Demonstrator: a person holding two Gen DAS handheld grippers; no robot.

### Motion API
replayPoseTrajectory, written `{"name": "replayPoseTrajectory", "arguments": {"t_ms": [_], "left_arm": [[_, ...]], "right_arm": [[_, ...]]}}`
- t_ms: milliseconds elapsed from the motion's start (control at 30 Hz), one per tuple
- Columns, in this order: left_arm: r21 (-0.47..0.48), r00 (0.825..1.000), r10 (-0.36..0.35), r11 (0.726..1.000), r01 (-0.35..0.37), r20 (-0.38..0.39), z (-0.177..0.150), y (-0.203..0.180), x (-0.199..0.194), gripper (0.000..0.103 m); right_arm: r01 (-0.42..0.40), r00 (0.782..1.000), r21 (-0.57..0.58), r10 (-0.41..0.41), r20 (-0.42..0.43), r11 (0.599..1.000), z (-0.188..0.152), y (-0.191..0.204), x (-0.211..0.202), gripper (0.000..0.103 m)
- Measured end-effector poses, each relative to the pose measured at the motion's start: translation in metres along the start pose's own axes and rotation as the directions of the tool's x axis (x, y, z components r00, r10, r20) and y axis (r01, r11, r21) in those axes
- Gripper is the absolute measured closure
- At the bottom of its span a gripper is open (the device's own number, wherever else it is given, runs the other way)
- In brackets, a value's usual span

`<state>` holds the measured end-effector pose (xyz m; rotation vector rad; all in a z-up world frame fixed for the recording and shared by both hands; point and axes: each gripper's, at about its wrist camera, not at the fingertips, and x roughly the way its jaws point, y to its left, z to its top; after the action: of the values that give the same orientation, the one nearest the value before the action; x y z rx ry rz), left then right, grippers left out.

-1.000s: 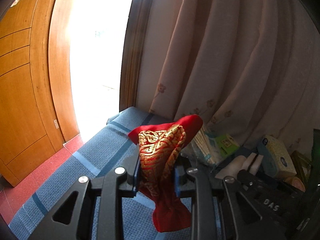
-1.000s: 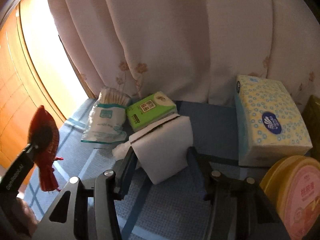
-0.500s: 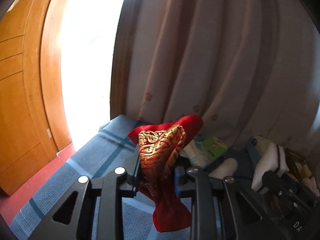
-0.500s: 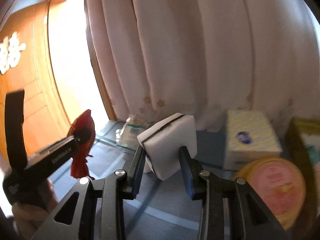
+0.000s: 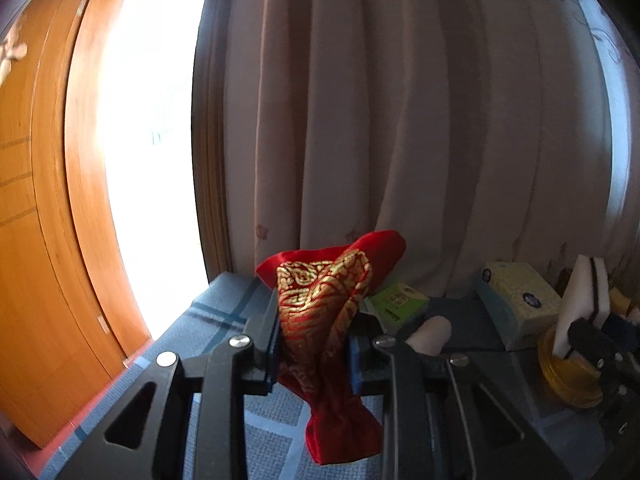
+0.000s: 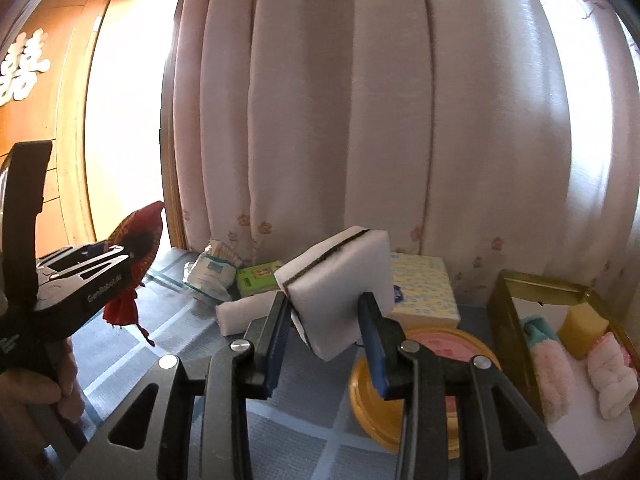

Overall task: Organize soft objects
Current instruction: 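Carry the red pouch and white sponge with both tools over the gold tray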

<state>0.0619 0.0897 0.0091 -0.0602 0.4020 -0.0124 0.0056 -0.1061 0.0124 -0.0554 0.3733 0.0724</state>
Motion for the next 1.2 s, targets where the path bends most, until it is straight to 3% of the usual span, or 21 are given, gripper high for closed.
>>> {"name": "replayPoseTrajectory", "arguments": {"t_ms": [100, 467, 1200], "left_arm": [[0.033, 1.000, 0.013, 0.999, -0.014, 0.026, 0.000, -0.008, -0.005, 0.079], [0.022, 1.000, -0.009, 1.000, 0.009, 0.010, -0.006, -0.031, -0.016, 0.079], [0.080, 0.988, -0.153, 0.985, 0.154, -0.014, -0.023, -0.122, -0.046, 0.079]], "right_arm": [[0.022, 1.000, 0.008, -0.022, 0.004, 1.000, -0.001, -0.005, 0.000, 0.066], [0.069, 0.998, 0.037, -0.069, 0.008, 0.997, -0.008, -0.026, -0.018, 0.066], [0.237, 0.972, 0.094, -0.235, -0.027, 0.967, -0.025, -0.115, -0.057, 0.066]]}}
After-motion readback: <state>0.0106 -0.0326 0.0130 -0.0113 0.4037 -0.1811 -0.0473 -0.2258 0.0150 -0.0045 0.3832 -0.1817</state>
